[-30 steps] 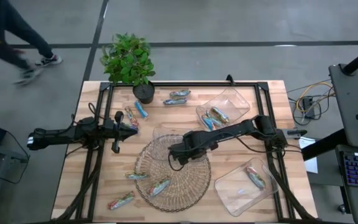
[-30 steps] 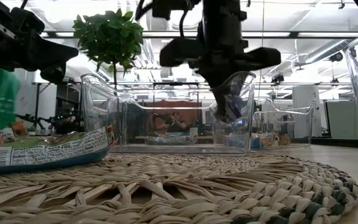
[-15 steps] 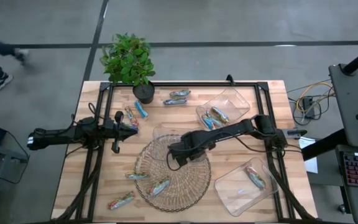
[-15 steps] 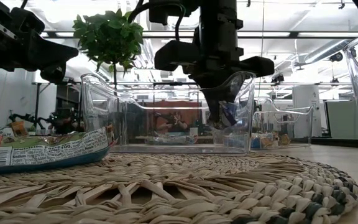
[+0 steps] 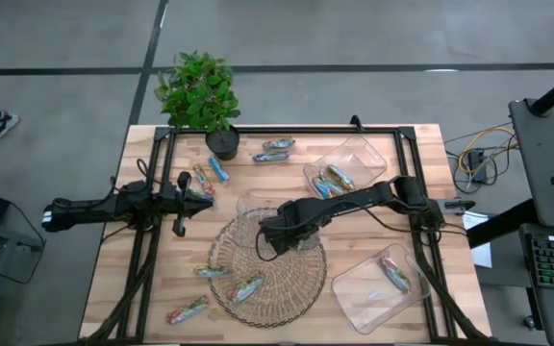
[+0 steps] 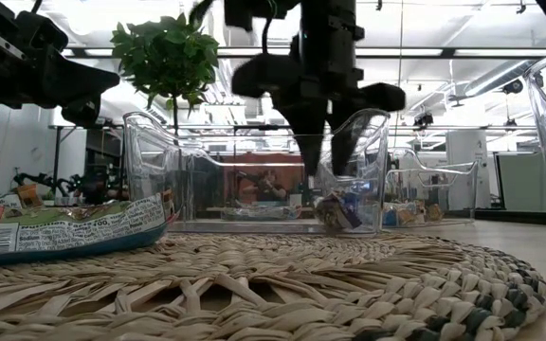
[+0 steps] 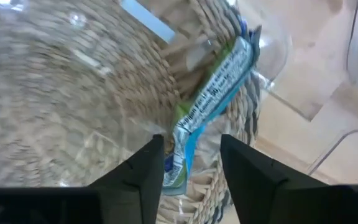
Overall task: Pick and place Granola Bars by type
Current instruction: Put the blue granola bar into the middle transparent bin
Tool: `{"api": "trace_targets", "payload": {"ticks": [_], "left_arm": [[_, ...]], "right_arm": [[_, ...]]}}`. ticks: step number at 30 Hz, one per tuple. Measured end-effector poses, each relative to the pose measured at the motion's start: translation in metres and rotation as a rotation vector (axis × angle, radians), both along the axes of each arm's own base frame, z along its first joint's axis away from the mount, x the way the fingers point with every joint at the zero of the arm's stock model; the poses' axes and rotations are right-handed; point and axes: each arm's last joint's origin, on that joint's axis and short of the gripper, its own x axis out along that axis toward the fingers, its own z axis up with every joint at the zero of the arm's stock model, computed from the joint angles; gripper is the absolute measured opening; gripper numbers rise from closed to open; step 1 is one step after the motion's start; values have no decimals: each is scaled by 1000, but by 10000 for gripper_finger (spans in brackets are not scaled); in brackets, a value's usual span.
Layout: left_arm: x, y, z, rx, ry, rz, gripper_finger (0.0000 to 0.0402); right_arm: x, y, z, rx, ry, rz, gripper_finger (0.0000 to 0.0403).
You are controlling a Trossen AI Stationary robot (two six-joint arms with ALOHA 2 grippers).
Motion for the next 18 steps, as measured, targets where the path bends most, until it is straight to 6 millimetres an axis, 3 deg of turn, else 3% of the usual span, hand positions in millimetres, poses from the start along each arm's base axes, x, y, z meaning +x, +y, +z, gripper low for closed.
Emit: {"api": "trace_targets", "payload": {"ticks": [7, 12, 18], "left_arm": [[0, 0, 0, 0, 0, 0, 0], [0, 0, 0, 0, 0, 0, 0], [0, 0, 0, 0, 0, 0, 0]], "right_arm": [[9, -3, 32, -63, -98, 107, 168], [14, -5, 63, -142, -155, 282, 173], [11, -21, 101, -281, -141, 509, 187]]}}
